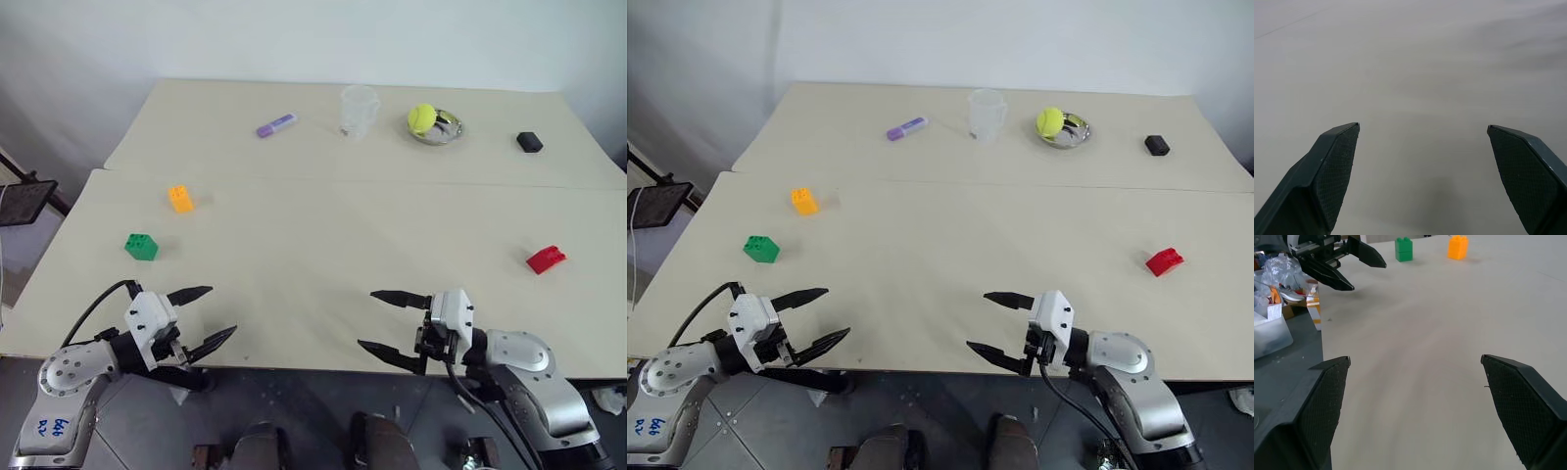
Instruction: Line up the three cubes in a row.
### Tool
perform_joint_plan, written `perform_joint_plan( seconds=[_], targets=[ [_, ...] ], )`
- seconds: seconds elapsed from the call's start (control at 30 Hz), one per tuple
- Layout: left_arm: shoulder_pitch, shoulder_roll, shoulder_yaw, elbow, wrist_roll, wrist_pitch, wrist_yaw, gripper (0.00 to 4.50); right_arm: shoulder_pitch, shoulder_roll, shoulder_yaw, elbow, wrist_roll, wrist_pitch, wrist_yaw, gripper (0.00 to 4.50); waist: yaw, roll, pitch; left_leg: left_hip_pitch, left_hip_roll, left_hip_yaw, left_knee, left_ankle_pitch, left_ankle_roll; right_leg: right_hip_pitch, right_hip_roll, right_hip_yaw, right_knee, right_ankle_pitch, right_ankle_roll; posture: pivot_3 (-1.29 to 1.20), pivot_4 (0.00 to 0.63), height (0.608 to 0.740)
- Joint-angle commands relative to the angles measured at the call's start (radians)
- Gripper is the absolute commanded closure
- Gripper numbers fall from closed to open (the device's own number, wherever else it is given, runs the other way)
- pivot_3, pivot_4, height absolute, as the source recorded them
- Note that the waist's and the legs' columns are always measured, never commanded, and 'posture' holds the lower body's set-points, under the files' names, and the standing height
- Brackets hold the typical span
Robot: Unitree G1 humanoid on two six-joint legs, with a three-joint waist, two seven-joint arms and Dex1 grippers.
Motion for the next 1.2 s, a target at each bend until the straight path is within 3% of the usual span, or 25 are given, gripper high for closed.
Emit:
perform_joint_plan(
  seconds=[0.03, 0.23, 0.33, 0.4, 0.53, 0.73, 0.93, 1.03, 1.2],
  targets=[
    [-0.003, 0.005, 0.022, -0.021, 0.040, -0.012, 0.043, 0.04, -0.014, 0.017, 0.009, -0.010, 0.001, -0.018, -0.004, 0.00, 0.000, 0.000, 0.000, 0.000, 0.000, 0.000, 0.000, 0.000, 0.000, 0.000, 0.000, 0.000, 0.000, 0.000, 0.000, 0.00, 0.150, 0.740],
    [-0.010, -0.010, -0.020, -0.090, -0.027, 0.022, -0.002, 0.04, -0.011, 0.064, -0.065, -0.014, -0.019, -0.074, -0.107, 0.00, 0.001, 0.000, 0.000, 0.000, 0.000, 0.000, 0.000, 0.000, 0.000, 0.000, 0.000, 0.000, 0.000, 0.000, 0.000, 0.00, 0.150, 0.740],
    [-0.041, -0.043, -0.083, -0.143, -0.085, 0.084, -0.020, 0.04, 0.050, 0.079, -0.163, -0.078, 0.007, -0.066, -0.199, 0.00, 0.006, 0.000, 0.000, -0.001, 0.000, 0.000, 0.000, 0.000, 0.000, 0.000, 0.000, 0.000, 0.000, 0.000, 0.000, 0.00, 0.150, 0.740],
    [-0.082, -0.058, -0.127, -0.152, -0.098, 0.104, -0.038, 0.04, 0.097, 0.103, -0.255, -0.145, 0.041, -0.055, -0.286, 0.00, 0.011, 0.000, 0.000, -0.001, 0.000, 0.000, 0.000, 0.000, 0.000, 0.000, 0.000, 0.000, 0.000, 0.000, 0.000, 0.00, 0.150, 0.740],
    [-0.271, -0.121, -0.197, -0.066, -0.080, 0.118, -0.030, 0.04, 0.246, 0.137, -0.578, -0.264, 0.145, 0.022, -0.507, 0.00, 0.034, 0.000, -0.001, -0.001, -0.001, 0.001, 0.001, 0.001, -0.001, 0.000, 0.000, 0.000, 0.001, 0.000, 0.000, 0.00, 0.150, 0.740],
    [-0.386, -0.167, -0.294, -0.008, -0.084, 0.191, -0.073, 0.04, 0.481, 0.157, -0.898, -0.173, 0.179, 0.009, -0.557, 0.00, 0.022, 0.001, -0.002, -0.001, -0.001, 0.004, -0.002, 0.001, -0.001, 0.001, 0.000, 0.000, -0.001, 0.000, 0.000, 0.00, 0.150, 0.740],
    [-0.460, -0.179, -0.315, 0.046, -0.075, 0.228, -0.104, 0.04, 0.549, 0.128, -0.898, -0.070, 0.183, 0.046, -0.506, 0.00, 0.001, 0.001, -0.002, 0.001, -0.001, 0.004, -0.002, 0.002, 0.000, 0.001, 0.001, 0.002, -0.002, 0.000, 0.000, 0.00, 0.150, 0.740],
    [-0.452, -0.186, -0.313, 0.034, -0.081, 0.232, -0.101, 0.04, 0.467, 0.044, -0.879, -0.025, 0.198, 0.079, -0.476, 0.00, -0.011, 0.003, -0.003, 0.003, -0.001, 0.004, -0.002, 0.001, 0.002, 0.001, 0.001, 0.009, -0.003, 0.000, 0.000, 0.00, 0.150, 0.740],
    [-0.426, -0.195, -0.299, -0.010, -0.095, 0.233, -0.083, 0.04, 0.197, -0.227, -0.786, 0.235, 0.199, 0.224, -0.364, 0.00, -0.025, 0.003, -0.003, 0.004, -0.002, 0.007, -0.001, 0.002, 0.003, 0.000, 0.001, 0.013, -0.002, 0.001, 0.000, 0.00, 0.150, 0.740]
  ],
)
